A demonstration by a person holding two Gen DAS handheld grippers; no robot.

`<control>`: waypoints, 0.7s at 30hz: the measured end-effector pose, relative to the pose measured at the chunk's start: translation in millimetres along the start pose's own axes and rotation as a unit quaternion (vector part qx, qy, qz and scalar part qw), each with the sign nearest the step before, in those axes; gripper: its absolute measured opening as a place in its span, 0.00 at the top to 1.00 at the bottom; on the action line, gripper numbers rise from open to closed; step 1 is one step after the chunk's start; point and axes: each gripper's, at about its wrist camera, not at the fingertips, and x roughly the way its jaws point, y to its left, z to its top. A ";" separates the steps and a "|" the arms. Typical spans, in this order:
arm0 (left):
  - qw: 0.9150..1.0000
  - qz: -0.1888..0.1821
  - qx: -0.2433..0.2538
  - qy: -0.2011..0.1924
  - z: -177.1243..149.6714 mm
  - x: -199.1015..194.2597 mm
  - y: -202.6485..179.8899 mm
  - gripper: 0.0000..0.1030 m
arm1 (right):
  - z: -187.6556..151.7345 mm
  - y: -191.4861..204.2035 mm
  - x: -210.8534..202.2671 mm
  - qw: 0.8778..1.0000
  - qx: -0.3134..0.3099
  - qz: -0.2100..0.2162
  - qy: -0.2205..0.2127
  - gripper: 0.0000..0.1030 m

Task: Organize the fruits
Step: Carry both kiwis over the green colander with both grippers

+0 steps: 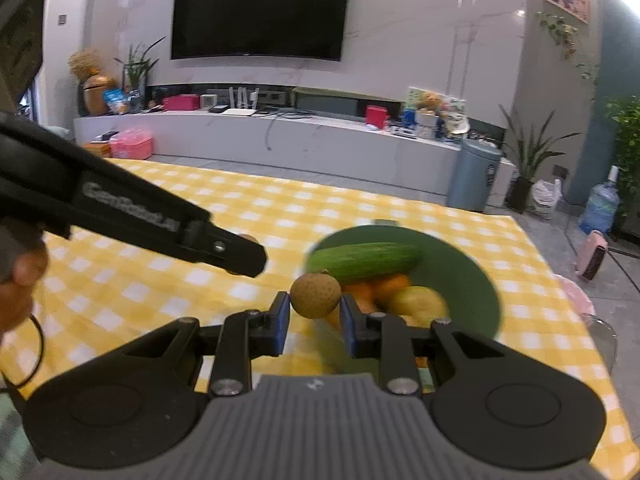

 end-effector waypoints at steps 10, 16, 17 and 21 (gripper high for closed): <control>0.997 -0.020 0.064 0.036 12.6 43.4 -57.2 0.76 | -1.7 -52.4 -4.1 1.000 -0.012 -0.017 -0.006 0.78; 0.994 -0.017 0.087 0.061 17.7 73.5 -73.5 0.76 | -1.8 -78.0 9.7 1.000 -0.021 -0.020 0.009 0.78; 0.994 -0.015 0.090 0.066 19.1 80.0 -74.7 0.76 | -1.6 -82.0 13.0 1.000 -0.021 -0.019 0.012 0.78; 0.992 -0.010 0.095 0.085 22.2 96.8 -75.6 0.76 | 0.3 -95.5 30.2 0.999 -0.024 -0.017 0.027 0.78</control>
